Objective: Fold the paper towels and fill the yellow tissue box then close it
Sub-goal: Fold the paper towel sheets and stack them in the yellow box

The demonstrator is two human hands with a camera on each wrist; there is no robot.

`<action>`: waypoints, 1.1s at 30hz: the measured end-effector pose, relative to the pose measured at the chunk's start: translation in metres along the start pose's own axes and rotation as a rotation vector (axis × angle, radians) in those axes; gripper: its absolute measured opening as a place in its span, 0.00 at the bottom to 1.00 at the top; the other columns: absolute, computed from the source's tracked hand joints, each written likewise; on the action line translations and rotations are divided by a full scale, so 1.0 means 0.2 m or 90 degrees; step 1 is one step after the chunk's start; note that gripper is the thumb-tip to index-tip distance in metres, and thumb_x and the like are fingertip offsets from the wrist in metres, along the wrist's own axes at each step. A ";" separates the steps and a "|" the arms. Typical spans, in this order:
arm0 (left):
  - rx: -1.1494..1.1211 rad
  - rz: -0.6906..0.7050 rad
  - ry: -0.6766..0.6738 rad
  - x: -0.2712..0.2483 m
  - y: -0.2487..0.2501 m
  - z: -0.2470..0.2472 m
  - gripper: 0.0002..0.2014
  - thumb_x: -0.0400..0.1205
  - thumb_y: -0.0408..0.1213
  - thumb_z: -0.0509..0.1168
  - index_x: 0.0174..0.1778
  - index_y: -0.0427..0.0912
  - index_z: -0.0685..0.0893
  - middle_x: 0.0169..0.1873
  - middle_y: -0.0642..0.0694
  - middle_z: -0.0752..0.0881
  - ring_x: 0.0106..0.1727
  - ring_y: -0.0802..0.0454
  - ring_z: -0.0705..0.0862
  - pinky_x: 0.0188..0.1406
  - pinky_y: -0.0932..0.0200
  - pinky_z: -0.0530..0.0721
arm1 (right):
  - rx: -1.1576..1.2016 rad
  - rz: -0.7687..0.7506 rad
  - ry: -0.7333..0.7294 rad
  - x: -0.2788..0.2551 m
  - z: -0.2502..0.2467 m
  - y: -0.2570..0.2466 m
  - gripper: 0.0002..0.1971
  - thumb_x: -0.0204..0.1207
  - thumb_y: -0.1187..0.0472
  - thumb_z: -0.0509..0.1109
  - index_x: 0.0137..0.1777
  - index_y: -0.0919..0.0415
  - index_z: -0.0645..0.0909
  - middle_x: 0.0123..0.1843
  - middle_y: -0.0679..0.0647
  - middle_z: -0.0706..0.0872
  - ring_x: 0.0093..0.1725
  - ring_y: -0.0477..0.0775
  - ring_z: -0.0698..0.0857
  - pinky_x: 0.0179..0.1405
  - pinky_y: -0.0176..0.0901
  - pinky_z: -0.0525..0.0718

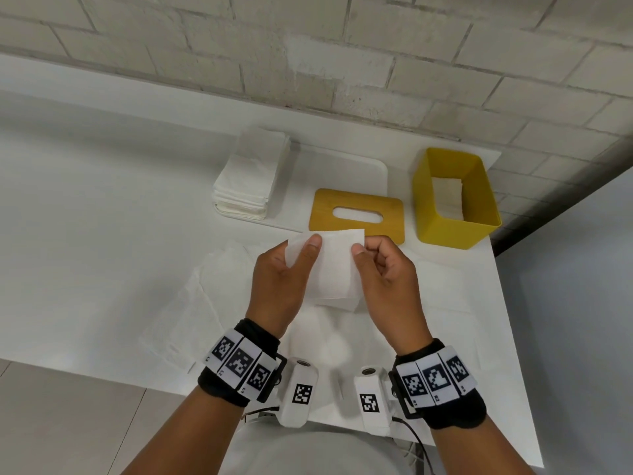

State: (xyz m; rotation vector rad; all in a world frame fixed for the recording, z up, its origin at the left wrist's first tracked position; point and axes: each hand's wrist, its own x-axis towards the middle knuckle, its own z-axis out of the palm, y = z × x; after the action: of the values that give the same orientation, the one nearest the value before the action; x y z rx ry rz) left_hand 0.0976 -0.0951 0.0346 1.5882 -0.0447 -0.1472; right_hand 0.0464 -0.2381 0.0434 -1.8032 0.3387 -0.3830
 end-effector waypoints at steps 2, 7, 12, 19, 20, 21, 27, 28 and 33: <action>-0.010 -0.015 0.019 0.01 0.00 0.00 0.09 0.85 0.49 0.69 0.43 0.51 0.91 0.37 0.58 0.93 0.39 0.62 0.90 0.38 0.65 0.87 | 0.009 -0.008 0.023 0.01 0.00 0.00 0.01 0.85 0.56 0.71 0.53 0.48 0.83 0.41 0.52 0.88 0.41 0.55 0.86 0.44 0.48 0.85; -0.001 -0.020 0.038 0.02 0.00 0.00 0.12 0.84 0.52 0.69 0.45 0.48 0.91 0.38 0.53 0.93 0.42 0.57 0.91 0.42 0.59 0.89 | 0.023 -0.057 0.084 0.00 0.02 -0.04 0.06 0.82 0.60 0.74 0.53 0.51 0.80 0.42 0.45 0.86 0.34 0.41 0.81 0.36 0.34 0.81; 0.000 -0.025 0.038 0.02 0.01 -0.02 0.12 0.84 0.52 0.68 0.45 0.49 0.90 0.38 0.54 0.92 0.41 0.57 0.90 0.40 0.61 0.88 | 0.026 -0.039 0.092 0.01 0.04 -0.03 0.05 0.81 0.60 0.76 0.52 0.52 0.83 0.43 0.45 0.88 0.39 0.41 0.84 0.42 0.32 0.83; 0.001 -0.024 0.023 0.02 0.00 -0.02 0.09 0.86 0.50 0.68 0.45 0.53 0.90 0.40 0.55 0.93 0.45 0.55 0.91 0.46 0.55 0.90 | 0.027 -0.001 0.078 0.02 0.06 -0.01 0.04 0.80 0.58 0.77 0.52 0.48 0.85 0.46 0.49 0.90 0.43 0.55 0.89 0.46 0.49 0.90; 0.003 -0.020 0.020 0.02 0.00 -0.03 0.09 0.86 0.50 0.68 0.45 0.53 0.90 0.40 0.55 0.93 0.44 0.56 0.91 0.45 0.57 0.89 | 0.034 0.002 0.077 0.02 0.06 -0.01 0.04 0.80 0.58 0.77 0.51 0.48 0.85 0.44 0.48 0.90 0.42 0.54 0.88 0.46 0.46 0.89; 0.005 -0.017 0.017 0.02 0.00 -0.03 0.09 0.86 0.50 0.68 0.45 0.54 0.90 0.40 0.56 0.93 0.44 0.58 0.91 0.43 0.60 0.88 | 0.038 0.001 0.077 0.03 0.06 -0.01 0.04 0.80 0.58 0.77 0.49 0.47 0.85 0.43 0.44 0.89 0.41 0.51 0.87 0.45 0.42 0.87; 0.048 -0.014 0.005 0.03 -0.02 -0.04 0.10 0.86 0.51 0.67 0.42 0.55 0.89 0.36 0.61 0.91 0.41 0.60 0.89 0.42 0.58 0.88 | 0.057 -0.006 0.083 0.03 0.06 -0.03 0.05 0.82 0.61 0.74 0.46 0.51 0.85 0.40 0.45 0.87 0.41 0.45 0.84 0.45 0.38 0.83; 0.054 -0.014 0.000 0.03 -0.02 -0.05 0.10 0.86 0.51 0.67 0.43 0.55 0.89 0.37 0.59 0.92 0.42 0.58 0.89 0.44 0.54 0.89 | 0.062 -0.005 0.086 0.03 0.06 -0.03 0.05 0.83 0.60 0.73 0.46 0.51 0.84 0.39 0.45 0.87 0.40 0.45 0.84 0.44 0.38 0.82; 0.081 0.007 -0.020 0.02 -0.04 -0.06 0.13 0.86 0.52 0.68 0.49 0.48 0.92 0.42 0.52 0.93 0.47 0.52 0.91 0.50 0.43 0.91 | 0.050 0.002 0.097 0.03 0.07 -0.04 0.07 0.86 0.59 0.70 0.45 0.51 0.82 0.32 0.42 0.81 0.33 0.43 0.77 0.37 0.33 0.78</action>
State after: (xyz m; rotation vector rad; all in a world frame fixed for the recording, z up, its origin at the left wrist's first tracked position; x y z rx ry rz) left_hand 0.1022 -0.0841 0.0274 1.7122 -0.0897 -0.1636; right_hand 0.0578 -0.2262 0.0473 -1.7003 0.4265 -0.5255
